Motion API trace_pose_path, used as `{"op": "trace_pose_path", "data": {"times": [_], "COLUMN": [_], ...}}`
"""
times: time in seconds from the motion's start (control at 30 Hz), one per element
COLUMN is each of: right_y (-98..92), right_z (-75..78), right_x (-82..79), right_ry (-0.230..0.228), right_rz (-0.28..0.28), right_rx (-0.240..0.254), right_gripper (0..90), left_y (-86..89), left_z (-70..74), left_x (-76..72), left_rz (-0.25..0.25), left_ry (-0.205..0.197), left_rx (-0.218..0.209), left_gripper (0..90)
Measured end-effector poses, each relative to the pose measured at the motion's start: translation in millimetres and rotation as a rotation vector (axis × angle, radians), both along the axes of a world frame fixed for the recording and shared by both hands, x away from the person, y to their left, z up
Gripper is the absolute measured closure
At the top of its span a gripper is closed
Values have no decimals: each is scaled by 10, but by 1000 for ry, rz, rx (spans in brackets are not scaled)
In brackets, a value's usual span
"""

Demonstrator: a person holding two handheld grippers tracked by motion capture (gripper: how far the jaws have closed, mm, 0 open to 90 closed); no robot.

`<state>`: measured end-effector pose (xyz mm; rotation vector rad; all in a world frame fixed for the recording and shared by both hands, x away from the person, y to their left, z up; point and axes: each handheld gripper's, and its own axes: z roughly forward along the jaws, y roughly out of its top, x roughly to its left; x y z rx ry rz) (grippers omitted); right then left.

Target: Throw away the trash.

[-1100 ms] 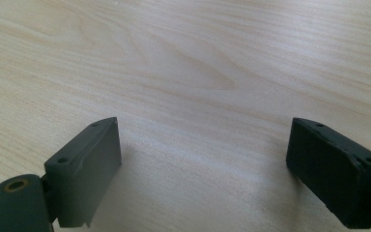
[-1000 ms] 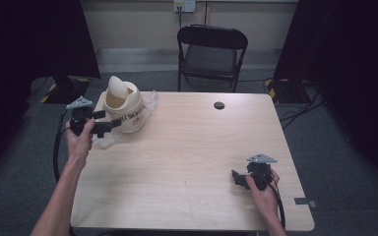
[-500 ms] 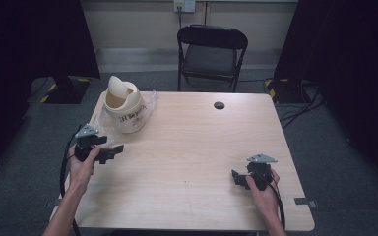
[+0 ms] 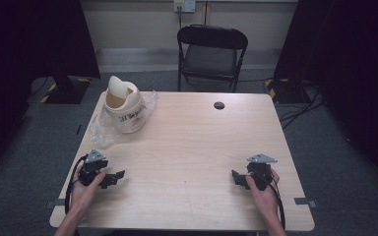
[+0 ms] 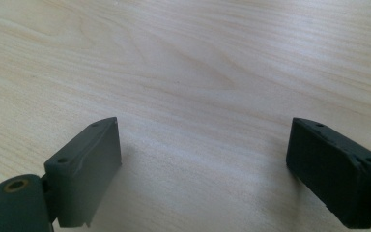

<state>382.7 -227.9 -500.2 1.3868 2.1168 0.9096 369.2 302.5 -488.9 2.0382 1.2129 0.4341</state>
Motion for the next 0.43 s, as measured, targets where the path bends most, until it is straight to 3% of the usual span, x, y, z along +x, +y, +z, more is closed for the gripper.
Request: {"op": "trace_pose_path", "data": {"times": [0.07, 0.17, 0.23, 0.43], "right_y": [0, 0, -1, 1], "right_z": [0, 0, -1, -1], "right_x": [0, 0, 1, 0], "right_ry": [0, 0, -2, -3], "right_rz": [0, -1, 1, -1], "right_rx": [0, 0, -1, -2], "right_gripper": [112, 113, 113, 112], "left_y": [-18, -55, -74, -75], "left_z": [-67, -103, -129, -130], "left_x": [-40, -77, -89, -85], "left_rz": [-1, 6, 19, 24], "left_ry": [8, -30, -48, -50], "left_rx": [12, 53, 51, 52], "left_gripper": [159, 156, 137, 124]}}
